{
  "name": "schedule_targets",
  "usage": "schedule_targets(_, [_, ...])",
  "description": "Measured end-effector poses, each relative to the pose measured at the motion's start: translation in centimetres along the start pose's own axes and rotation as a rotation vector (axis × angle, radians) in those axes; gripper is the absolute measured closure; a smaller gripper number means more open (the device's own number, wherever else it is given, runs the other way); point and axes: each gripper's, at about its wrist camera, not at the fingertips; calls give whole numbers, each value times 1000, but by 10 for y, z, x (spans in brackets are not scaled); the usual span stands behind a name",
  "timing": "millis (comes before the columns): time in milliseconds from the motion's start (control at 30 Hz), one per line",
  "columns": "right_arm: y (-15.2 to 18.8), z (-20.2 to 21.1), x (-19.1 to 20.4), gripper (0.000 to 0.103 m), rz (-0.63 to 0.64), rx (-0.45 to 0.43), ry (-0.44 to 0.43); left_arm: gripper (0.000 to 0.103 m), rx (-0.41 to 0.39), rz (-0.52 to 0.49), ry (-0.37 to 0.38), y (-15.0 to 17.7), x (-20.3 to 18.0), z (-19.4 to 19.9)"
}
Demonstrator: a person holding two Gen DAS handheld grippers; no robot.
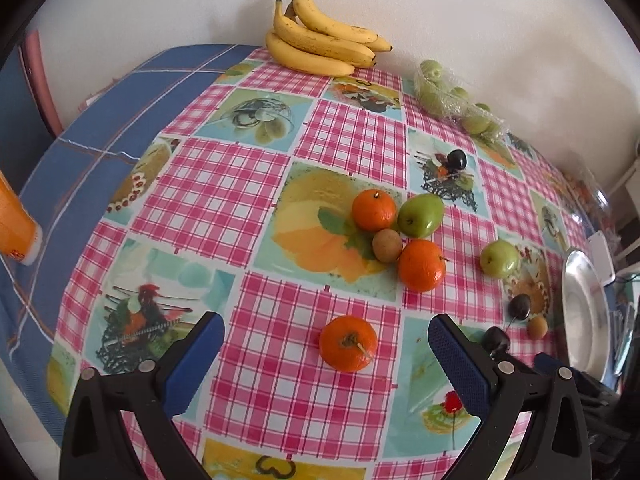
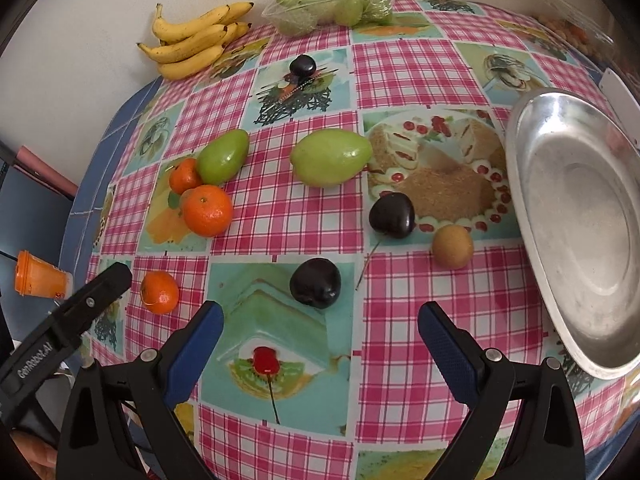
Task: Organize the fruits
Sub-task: 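Grasp the lone tangerine with the left tool while the right tool grasps a dark plum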
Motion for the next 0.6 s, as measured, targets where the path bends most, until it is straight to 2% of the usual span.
schedule_targets(167, [-3, -8, 7, 5, 24, 10, 16, 2, 48, -15, -2, 2, -2, -13])
schedule_targets(300, [-5, -12, 7, 7, 27, 9, 32, 19, 99, 20, 41, 4, -1, -23])
schedule_targets(433, [-8, -18, 10, 30, 39, 15, 43, 29, 127, 37, 48, 8, -1, -29])
schedule_targets(500, [-8, -20, 10, 34, 40, 21, 45, 30, 140, 51, 55, 8, 0, -31])
schedule_targets(600, [-7, -21, 9, 43, 46, 23, 55, 40, 156, 45, 63, 10, -2, -33])
Point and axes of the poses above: each gripper's, at about its wrist camera, not at the fingertips, and z roughly against the way its jaws point, x to its left, y to its underside
